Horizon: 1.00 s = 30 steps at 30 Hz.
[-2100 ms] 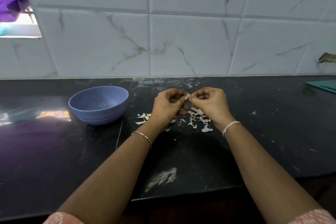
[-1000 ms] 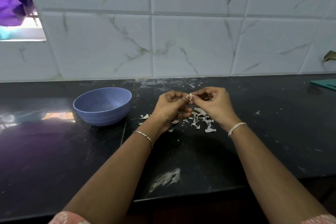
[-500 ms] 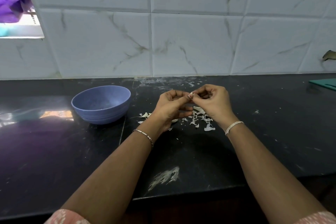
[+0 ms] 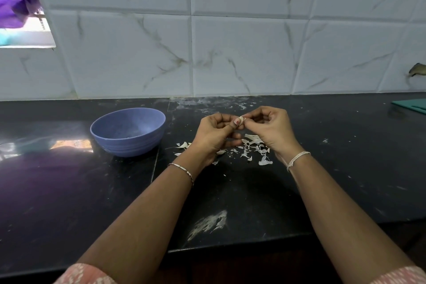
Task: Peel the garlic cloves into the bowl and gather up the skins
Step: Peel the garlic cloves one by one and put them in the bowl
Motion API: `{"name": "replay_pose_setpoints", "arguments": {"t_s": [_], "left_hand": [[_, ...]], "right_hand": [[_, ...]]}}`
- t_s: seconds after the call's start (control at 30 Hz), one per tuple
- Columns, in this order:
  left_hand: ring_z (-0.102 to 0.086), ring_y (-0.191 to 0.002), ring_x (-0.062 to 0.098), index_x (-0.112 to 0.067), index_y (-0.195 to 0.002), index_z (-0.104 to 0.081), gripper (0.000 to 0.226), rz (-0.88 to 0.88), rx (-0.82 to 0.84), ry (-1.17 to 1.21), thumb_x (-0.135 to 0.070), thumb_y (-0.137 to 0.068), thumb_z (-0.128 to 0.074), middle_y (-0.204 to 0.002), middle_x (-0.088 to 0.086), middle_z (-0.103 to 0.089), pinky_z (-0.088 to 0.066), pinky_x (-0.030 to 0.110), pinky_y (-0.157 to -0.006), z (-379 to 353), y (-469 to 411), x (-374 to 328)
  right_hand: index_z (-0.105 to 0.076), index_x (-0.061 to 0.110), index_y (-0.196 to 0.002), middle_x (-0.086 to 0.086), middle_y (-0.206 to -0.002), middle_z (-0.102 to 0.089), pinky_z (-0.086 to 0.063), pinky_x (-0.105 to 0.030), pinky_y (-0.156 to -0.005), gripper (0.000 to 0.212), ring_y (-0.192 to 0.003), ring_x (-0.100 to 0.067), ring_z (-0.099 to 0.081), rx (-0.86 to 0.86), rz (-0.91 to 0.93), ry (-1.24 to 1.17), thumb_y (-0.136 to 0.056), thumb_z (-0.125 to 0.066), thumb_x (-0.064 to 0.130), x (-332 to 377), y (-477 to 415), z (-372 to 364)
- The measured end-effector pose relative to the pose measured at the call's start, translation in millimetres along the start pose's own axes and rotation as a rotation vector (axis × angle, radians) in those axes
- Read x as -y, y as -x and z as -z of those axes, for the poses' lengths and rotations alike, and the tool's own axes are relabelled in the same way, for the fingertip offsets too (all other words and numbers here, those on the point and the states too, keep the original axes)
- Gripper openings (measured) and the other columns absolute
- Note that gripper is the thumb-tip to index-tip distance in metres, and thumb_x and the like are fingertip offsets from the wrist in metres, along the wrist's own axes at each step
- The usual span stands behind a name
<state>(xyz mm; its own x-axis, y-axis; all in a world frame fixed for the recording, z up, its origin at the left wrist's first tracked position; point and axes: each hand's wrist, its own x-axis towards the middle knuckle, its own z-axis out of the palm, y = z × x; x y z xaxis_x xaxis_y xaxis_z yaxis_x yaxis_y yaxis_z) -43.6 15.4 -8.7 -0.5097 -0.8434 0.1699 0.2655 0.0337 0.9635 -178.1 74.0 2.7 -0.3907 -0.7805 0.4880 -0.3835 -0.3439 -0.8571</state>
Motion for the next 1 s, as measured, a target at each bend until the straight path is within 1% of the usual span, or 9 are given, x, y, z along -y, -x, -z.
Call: {"name": "replay_pose_setpoints", "arguments": {"t_s": [0.1, 0.17, 0.27, 0.47, 0.57, 0.7, 0.8, 0.87, 1.0], "left_hand": [[-0.061, -0.053, 0.008, -0.002, -0.095, -0.065, 0.008, 0.006, -0.013, 0.024, -0.01, -0.092, -0.064, -0.074, 0.003, -0.07, -0.06, 0.026, -0.057, -0.8, -0.1, -0.3], [-0.061, -0.054, 0.008, -0.002, -0.095, -0.064, 0.009, 0.008, -0.018, 0.032, -0.011, -0.093, -0.063, -0.076, 0.003, -0.069, -0.059, 0.026, -0.057, -1.4, 0.2, -0.5], [-0.062, -0.055, 0.008, -0.003, -0.094, -0.064, 0.008, 0.017, -0.021, 0.048, -0.011, -0.093, -0.063, -0.075, 0.003, -0.069, -0.059, 0.025, -0.056, -2.3, 0.5, -0.5], [-0.063, -0.058, 0.009, -0.003, -0.093, -0.065, 0.007, 0.033, -0.006, 0.088, -0.01, -0.092, -0.064, -0.067, -0.001, -0.069, -0.058, 0.024, -0.055, -3.0, 0.0, -0.1], [-0.063, -0.061, 0.008, -0.002, -0.098, -0.068, 0.009, 0.028, -0.001, 0.111, -0.007, -0.091, -0.065, -0.076, 0.002, -0.067, -0.057, 0.023, -0.056, -2.9, -0.6, -0.8], [-0.063, -0.063, 0.007, -0.002, -0.097, -0.068, 0.009, -0.02, -0.045, 0.082, -0.002, -0.088, -0.067, -0.082, 0.007, -0.063, -0.058, 0.023, -0.057, -1.2, -1.4, -1.7], [-0.066, -0.066, 0.008, 0.0, -0.101, -0.067, 0.016, -0.05, -0.091, 0.053, 0.0, -0.085, -0.07, -0.084, 0.008, -0.066, -0.058, 0.023, -0.058, 0.4, -2.1, -2.2], [-0.068, -0.071, 0.013, 0.0, -0.101, -0.067, 0.018, -0.054, -0.113, 0.046, 0.0, -0.083, -0.073, -0.087, 0.011, -0.068, -0.058, 0.023, -0.059, 1.8, -2.9, -1.9], [-0.069, -0.074, 0.014, -0.003, -0.093, -0.068, 0.01, -0.077, -0.079, 0.002, -0.001, -0.083, -0.072, -0.084, 0.009, -0.07, -0.06, 0.026, -0.067, 2.3, -3.3, -0.5]], "right_hand": [[-0.072, 0.01, -0.077, 0.001, -0.071, -0.074, -0.053, -0.016, -0.066, 0.011, -0.068, -0.007, -0.071, 0.016, -0.001, -0.02, -0.076, -0.079, 0.001, 0.4, -0.2, 0.2], [-0.073, 0.01, -0.078, -0.001, -0.072, -0.074, -0.055, -0.021, -0.069, 0.009, -0.071, -0.012, -0.072, 0.005, 0.008, -0.004, -0.076, -0.08, 0.005, -0.8, -0.1, -0.2], [-0.074, 0.011, -0.077, -0.004, -0.073, -0.074, -0.059, -0.029, -0.07, 0.011, -0.074, -0.021, -0.072, -0.031, 0.054, 0.097, -0.073, -0.084, 0.015, -3.2, 0.2, -1.6], [-0.072, 0.012, -0.075, -0.001, -0.072, -0.072, -0.057, -0.023, -0.066, 0.011, -0.068, -0.013, -0.068, -0.077, 0.096, 0.178, -0.073, -0.083, 0.012, -4.6, -2.6, -3.2], [-0.07, 0.019, -0.074, 0.0, -0.073, -0.071, -0.054, -0.02, -0.066, 0.013, -0.066, -0.005, -0.063, -0.097, 0.109, 0.18, -0.076, -0.077, 0.008, -6.6, -4.1, -3.5], [-0.075, 0.013, -0.082, 0.0, -0.078, -0.073, -0.053, -0.017, -0.068, 0.007, -0.072, -0.006, -0.066, -0.056, 0.079, 0.142, -0.083, -0.071, 0.008, -5.2, -3.4, -2.5], [-0.075, 0.014, -0.081, 0.002, -0.077, -0.073, -0.053, -0.016, -0.067, 0.003, -0.07, -0.005, -0.066, -0.032, 0.073, 0.159, -0.081, -0.076, 0.011, -5.6, -3.7, -2.7], [-0.073, 0.019, -0.078, 0.004, -0.076, -0.073, -0.052, -0.015, -0.066, 0.009, -0.069, -0.003, -0.066, -0.025, 0.075, 0.195, -0.078, -0.079, 0.011, -6.7, -4.2, -2.8], [-0.071, 0.023, -0.074, 0.003, -0.075, -0.073, -0.053, -0.016, -0.066, 0.015, -0.067, -0.003, -0.066, -0.037, 0.047, 0.205, -0.077, -0.079, 0.011, -8.1, -4.9, -3.4]]}}
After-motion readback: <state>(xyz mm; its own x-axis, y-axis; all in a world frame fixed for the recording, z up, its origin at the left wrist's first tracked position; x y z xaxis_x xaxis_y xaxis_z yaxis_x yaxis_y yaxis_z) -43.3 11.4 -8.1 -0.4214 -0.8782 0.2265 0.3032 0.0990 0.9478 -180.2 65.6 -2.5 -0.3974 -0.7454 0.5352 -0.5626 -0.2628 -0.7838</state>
